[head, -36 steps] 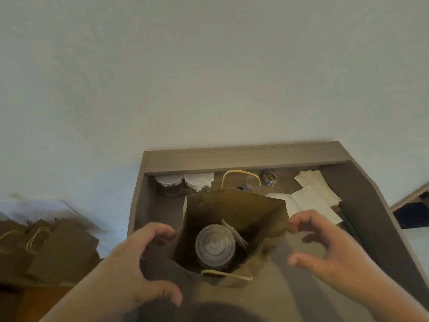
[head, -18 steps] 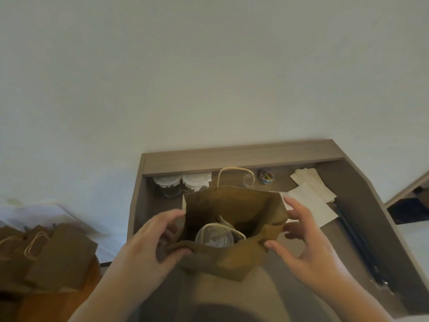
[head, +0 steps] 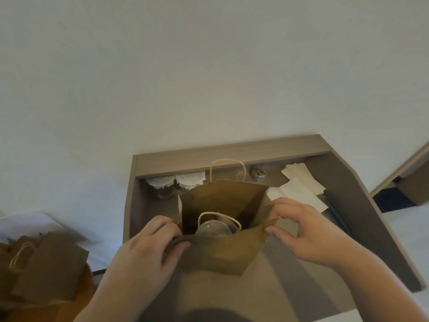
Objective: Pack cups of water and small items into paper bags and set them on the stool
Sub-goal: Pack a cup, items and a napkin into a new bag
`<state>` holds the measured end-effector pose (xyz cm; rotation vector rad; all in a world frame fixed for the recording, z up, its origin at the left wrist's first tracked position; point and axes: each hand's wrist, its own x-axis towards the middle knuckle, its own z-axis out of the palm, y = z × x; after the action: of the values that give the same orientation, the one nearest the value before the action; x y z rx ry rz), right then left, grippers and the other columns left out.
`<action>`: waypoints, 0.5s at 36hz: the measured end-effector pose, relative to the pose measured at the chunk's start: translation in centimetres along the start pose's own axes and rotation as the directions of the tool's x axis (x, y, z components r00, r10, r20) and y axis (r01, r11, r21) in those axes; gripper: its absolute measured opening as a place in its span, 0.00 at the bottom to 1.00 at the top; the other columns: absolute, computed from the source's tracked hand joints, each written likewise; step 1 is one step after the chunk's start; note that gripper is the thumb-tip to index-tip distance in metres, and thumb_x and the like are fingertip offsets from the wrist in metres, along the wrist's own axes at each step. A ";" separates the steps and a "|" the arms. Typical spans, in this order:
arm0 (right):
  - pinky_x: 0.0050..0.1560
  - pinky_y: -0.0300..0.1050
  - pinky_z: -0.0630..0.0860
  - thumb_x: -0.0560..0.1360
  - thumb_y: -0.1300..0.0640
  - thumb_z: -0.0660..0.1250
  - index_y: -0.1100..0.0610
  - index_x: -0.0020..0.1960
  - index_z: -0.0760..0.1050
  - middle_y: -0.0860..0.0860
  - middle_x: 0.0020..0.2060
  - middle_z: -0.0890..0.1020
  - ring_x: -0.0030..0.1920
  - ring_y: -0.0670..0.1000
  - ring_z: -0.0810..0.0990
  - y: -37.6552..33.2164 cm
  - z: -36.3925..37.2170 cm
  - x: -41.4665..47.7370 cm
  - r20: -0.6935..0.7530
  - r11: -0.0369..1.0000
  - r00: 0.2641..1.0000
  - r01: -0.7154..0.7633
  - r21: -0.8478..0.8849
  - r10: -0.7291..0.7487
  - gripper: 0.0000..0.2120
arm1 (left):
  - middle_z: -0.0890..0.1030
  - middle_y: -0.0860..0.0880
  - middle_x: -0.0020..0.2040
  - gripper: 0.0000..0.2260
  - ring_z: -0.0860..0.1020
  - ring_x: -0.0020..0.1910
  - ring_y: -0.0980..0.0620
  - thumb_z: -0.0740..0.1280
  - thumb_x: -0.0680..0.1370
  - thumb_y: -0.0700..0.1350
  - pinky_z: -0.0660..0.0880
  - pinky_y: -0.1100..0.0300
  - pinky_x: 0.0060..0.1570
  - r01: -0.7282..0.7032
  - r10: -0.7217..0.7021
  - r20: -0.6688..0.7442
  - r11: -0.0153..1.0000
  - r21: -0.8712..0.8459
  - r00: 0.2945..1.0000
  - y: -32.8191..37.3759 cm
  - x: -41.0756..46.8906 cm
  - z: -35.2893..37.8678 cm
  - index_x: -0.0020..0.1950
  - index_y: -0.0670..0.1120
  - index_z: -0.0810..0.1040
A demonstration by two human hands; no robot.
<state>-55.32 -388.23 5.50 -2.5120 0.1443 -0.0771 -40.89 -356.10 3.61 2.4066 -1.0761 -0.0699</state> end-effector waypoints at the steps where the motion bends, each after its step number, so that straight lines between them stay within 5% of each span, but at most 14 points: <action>1: 0.55 0.45 0.76 0.79 0.45 0.71 0.40 0.48 0.76 0.40 0.49 0.78 0.54 0.46 0.79 -0.1 0.4 0.1 -0.010 1.000 1.000 0.020 0.015 -0.019 0.04 | 0.75 0.66 0.51 0.06 0.78 0.42 0.63 0.63 0.78 0.62 0.70 0.78 0.38 0.008 -0.008 -0.002 1.000 -0.002 1.000 0.1 0.1 0.2 0.48 0.62 0.76; 7: 0.60 0.45 0.78 0.79 0.48 0.73 0.34 0.57 0.74 0.36 0.56 0.76 0.61 0.45 0.77 0.8 1.4 -0.1 -0.027 0.998 0.998 0.054 0.023 -0.053 0.12 | 0.76 0.65 0.46 0.12 0.79 0.43 0.61 0.59 0.77 0.64 0.78 0.69 0.44 0.093 -0.093 -0.038 0.996 -0.019 0.995 0.4 0.1 0.3 0.50 0.60 0.77; 10: 0.72 0.38 0.72 0.77 0.49 0.75 0.29 0.77 0.59 0.28 0.63 0.73 0.69 0.36 0.73 -0.4 2.5 -0.4 -0.045 0.984 0.997 -0.048 0.170 0.056 0.37 | 0.76 0.66 0.49 0.17 0.79 0.45 0.62 0.55 0.76 0.68 0.79 0.68 0.48 0.095 -0.095 -0.040 0.995 -0.005 0.995 1.3 0.1 0.6 0.52 0.61 0.78; 12: 0.71 0.35 0.68 0.75 0.49 0.78 0.29 0.80 0.50 0.29 0.62 0.75 0.68 0.35 0.74 -1.4 4.2 -0.3 -0.115 0.939 0.977 -0.133 0.316 0.177 0.47 | 0.75 0.67 0.51 0.17 0.78 0.46 0.63 0.55 0.76 0.68 0.79 0.70 0.47 0.084 -0.084 -0.031 0.996 0.007 0.996 2.2 0.2 1.0 0.52 0.62 0.77; 18: 0.67 0.37 0.75 0.73 0.59 0.80 0.33 0.65 0.64 0.29 0.56 0.81 0.60 0.31 0.79 -1.9 6.9 -0.4 -0.189 0.719 0.882 -0.209 0.663 0.431 0.35 | 0.73 0.67 0.55 0.14 0.78 0.49 0.63 0.59 0.75 0.67 0.74 0.73 0.48 0.119 -0.119 -0.014 0.993 0.011 0.993 3.4 0.1 1.4 0.53 0.63 0.77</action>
<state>-54.96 -382.63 1.01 -1.7449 0.6012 -0.3490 -43.49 -358.71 3.99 2.4765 -0.9285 -0.0890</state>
